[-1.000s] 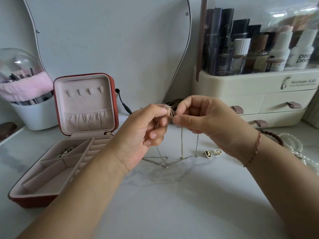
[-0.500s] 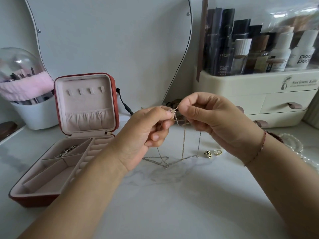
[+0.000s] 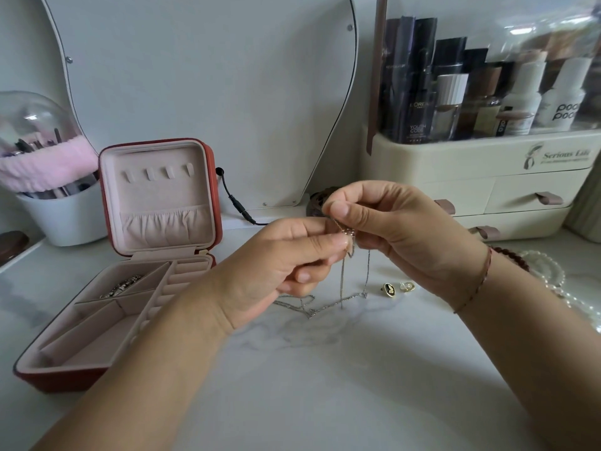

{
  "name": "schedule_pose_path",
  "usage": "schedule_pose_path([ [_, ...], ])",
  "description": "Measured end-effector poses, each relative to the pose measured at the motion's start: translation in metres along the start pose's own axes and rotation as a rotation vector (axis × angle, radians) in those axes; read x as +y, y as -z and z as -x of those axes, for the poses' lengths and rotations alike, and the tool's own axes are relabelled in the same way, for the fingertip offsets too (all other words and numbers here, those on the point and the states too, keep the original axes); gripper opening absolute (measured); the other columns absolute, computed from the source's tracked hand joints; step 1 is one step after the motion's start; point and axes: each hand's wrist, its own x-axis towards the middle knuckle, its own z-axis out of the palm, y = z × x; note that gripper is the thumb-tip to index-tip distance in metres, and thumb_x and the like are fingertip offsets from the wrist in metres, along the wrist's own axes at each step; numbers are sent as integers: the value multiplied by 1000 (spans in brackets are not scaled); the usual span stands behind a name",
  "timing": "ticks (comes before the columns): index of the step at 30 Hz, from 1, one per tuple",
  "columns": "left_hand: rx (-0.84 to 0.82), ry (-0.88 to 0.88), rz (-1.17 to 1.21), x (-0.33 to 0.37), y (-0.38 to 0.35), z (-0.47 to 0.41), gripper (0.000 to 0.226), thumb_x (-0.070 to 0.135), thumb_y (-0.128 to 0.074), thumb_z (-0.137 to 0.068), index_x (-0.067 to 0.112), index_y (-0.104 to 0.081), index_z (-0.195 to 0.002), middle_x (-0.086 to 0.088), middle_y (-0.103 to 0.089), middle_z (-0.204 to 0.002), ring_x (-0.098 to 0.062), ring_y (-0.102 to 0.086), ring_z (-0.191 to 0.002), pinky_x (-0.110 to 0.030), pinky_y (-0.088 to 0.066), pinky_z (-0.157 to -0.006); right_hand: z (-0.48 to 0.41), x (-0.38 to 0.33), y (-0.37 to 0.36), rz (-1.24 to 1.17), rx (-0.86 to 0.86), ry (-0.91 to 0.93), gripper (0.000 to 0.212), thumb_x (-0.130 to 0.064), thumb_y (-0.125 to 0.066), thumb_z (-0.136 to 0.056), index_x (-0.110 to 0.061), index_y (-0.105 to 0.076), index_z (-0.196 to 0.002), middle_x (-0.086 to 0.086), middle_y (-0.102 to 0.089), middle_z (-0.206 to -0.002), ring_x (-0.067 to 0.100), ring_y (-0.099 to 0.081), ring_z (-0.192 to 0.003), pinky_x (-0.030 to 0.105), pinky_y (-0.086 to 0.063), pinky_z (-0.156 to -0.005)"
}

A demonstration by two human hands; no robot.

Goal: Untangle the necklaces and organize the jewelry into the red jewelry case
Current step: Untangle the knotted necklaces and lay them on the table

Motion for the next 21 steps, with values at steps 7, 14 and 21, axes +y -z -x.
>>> schedule_pose_path([
  [7,15,-9,-70,-3,-1,0,11,20,-59,-84,19,-68,-78,9,-36,-57,-3,-27,-47,-12,-23,-41,-1,0,2,5,-55,-88,14,-27,-75,-69,-16,-72,-76,16,-56,-80,28,-34,-75,41,-25,-73],
  [14,51,7,25,-6,-1,-4,25,26,-54,-83,6,-69,-85,3,-52,-68,-5,-30,-49,-15,-19,-39,-3,1,5,-44,-9,-84,20,-13,-76,-70,-10,-60,-81,10,-56,-63,26,-41,-62,43,-25,-78],
  [21,142,-16,117,-5,-3,-6,22,27,-59,-85,16,-76,-77,5,-53,-64,-5,-30,-48,-15,-16,-38,-1,0,5,-20,2,-102,17,-24,-67,-77,-10,-59,-81,4,-57,-64,30,-34,-68,30,-27,-59],
])
